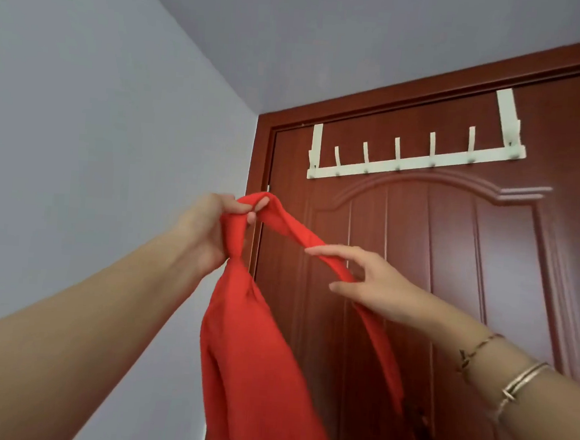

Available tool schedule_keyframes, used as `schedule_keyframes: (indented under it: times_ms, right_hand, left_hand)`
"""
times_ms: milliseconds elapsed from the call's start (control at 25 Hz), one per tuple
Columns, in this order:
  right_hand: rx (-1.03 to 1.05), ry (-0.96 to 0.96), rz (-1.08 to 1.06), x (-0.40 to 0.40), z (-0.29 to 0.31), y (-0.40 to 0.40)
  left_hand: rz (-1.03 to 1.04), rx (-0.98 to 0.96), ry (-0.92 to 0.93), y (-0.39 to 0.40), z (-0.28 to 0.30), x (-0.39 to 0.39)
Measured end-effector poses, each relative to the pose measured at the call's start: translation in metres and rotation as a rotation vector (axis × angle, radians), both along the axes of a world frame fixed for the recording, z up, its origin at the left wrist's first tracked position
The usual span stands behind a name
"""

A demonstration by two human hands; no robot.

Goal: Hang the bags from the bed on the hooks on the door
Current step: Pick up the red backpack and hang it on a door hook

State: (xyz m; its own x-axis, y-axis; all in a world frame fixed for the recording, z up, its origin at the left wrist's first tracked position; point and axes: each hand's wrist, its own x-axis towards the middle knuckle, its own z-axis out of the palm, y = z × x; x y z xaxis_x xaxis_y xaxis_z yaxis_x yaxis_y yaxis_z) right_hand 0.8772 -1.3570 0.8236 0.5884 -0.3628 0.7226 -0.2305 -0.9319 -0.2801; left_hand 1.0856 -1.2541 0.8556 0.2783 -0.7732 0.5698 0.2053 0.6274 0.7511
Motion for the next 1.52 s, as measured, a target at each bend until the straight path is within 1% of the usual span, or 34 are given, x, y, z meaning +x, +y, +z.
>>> schedule_keyframes:
  times_ms: [120,280,360,520,600,720,800,880,960,1040,1080,1160,1280,1400,1520]
  right_hand:
    - [-0.134,-0.072,-0.134,0.004,0.038,-0.063]
    - [-0.304,-0.131,-0.312,0.026,0.082,-0.136]
    - [-0.416,-0.166,-0.409,0.041,0.102,-0.17]
    - [-0.616,-0.212,-0.573,0.074,0.15,-0.225]
    - [-0.652,-0.247,-0.647,0.086,0.18,-0.241]
    - [-0.641,-0.301,-0.709,0.096,0.232,-0.252]
    - [-0.62,-0.293,-0.764,0.094,0.257,-0.256]
    - [-0.57,-0.233,-0.824,0.094,0.273,-0.262]
    - [-0.502,-0.136,-0.9,0.099,0.28,-0.269]
    - [-0.473,-0.139,-0.913,0.101,0.277,-0.273]
    - [-0.473,-0.167,-0.892,0.098,0.27,-0.271]
    - [-0.471,-0.191,-0.834,0.092,0.246,-0.266]
    - [-0.505,-0.157,-0.812,0.085,0.207,-0.262]
    - [-0.496,-0.175,-0.77,0.082,0.183,-0.256]
    - [-0.451,-0.189,-0.77,0.068,0.164,-0.238]
  left_hand:
    - [0.019,-0.141,-0.08,-0.071,0.033,0.001]
    - [0.058,-0.287,-0.299,-0.157,0.07,0.019]
    - [0.11,-0.334,-0.386,-0.198,0.089,0.037]
    - [0.191,-0.466,-0.472,-0.273,0.13,0.067]
    - [0.198,-0.537,-0.533,-0.302,0.16,0.068]
    - [0.311,-0.633,-0.689,-0.336,0.215,0.064]
    - [0.356,-0.669,-0.752,-0.352,0.244,0.058]
    - [0.413,-0.652,-0.813,-0.368,0.261,0.054]
    - [0.543,-0.605,-0.88,-0.386,0.266,0.049]
    - [0.775,-0.54,-0.971,-0.391,0.262,0.041]
    - [0.847,-0.52,-1.015,-0.391,0.257,0.039]
    - [0.877,-0.493,-1.108,-0.39,0.241,0.038]
    - [0.917,-0.469,-1.192,-0.397,0.208,0.04]
    - [0.932,-0.426,-1.174,-0.392,0.176,0.04]
    - [0.882,-0.388,-1.094,-0.372,0.146,0.035]
